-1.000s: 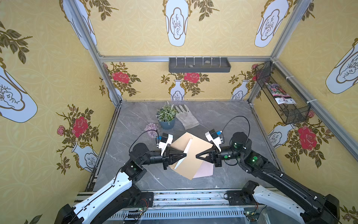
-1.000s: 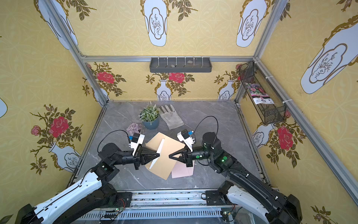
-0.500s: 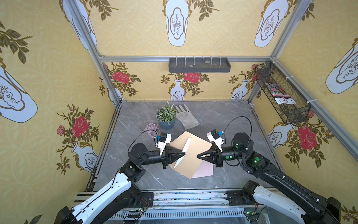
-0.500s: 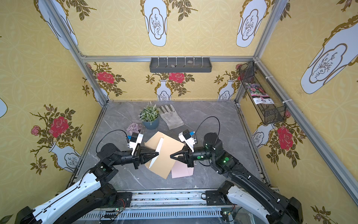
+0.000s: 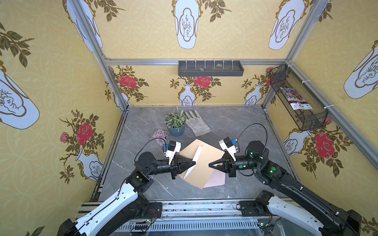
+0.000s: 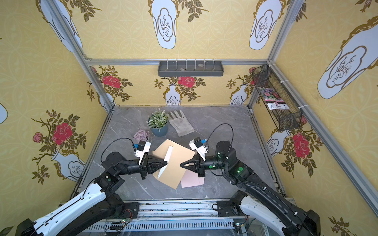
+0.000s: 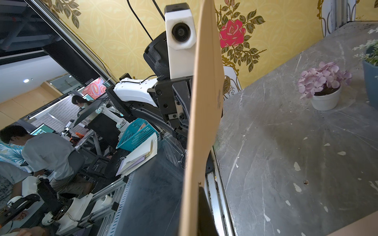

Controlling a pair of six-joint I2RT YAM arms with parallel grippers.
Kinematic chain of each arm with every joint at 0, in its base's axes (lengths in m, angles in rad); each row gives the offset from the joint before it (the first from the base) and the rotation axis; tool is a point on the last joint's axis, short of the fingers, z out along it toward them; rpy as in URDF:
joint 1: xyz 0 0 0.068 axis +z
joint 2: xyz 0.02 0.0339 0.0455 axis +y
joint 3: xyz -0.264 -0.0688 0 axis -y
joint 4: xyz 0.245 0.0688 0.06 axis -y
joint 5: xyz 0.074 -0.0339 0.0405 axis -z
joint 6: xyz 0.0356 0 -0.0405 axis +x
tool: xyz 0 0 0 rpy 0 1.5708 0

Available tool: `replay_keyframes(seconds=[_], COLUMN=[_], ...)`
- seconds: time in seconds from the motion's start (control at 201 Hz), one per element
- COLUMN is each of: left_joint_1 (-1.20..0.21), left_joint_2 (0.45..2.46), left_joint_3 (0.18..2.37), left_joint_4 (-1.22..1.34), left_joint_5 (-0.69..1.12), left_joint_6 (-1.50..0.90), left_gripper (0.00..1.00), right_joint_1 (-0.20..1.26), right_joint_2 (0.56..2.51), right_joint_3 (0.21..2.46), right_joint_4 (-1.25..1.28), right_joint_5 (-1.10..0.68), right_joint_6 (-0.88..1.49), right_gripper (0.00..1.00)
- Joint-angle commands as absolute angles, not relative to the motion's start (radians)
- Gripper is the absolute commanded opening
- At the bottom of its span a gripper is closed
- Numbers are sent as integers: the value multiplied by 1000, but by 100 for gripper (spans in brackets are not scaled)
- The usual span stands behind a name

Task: Take the letter paper out of the envelope
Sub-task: Take out the letter paper from the envelope.

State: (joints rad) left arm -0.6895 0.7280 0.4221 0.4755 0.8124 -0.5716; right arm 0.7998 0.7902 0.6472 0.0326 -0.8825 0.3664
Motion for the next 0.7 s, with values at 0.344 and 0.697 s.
replay_keyframes(seconds=[0.344,0.697], left_joint_1=[-686,-685], left_joint_2=[701,684], left_joint_3=[423,415], left_joint_4=[444,442], left_joint_5=[784,770], left_joint_6=[-540,-542], left_gripper=[0,0], right_joint_1=[795,797], right_joint_2=[771,754], right_joint_3=[648,647], right_joint_4=[29,-7], right_joint_5=[-879,-870], right_joint_6=[356,340], right_gripper=[1,0])
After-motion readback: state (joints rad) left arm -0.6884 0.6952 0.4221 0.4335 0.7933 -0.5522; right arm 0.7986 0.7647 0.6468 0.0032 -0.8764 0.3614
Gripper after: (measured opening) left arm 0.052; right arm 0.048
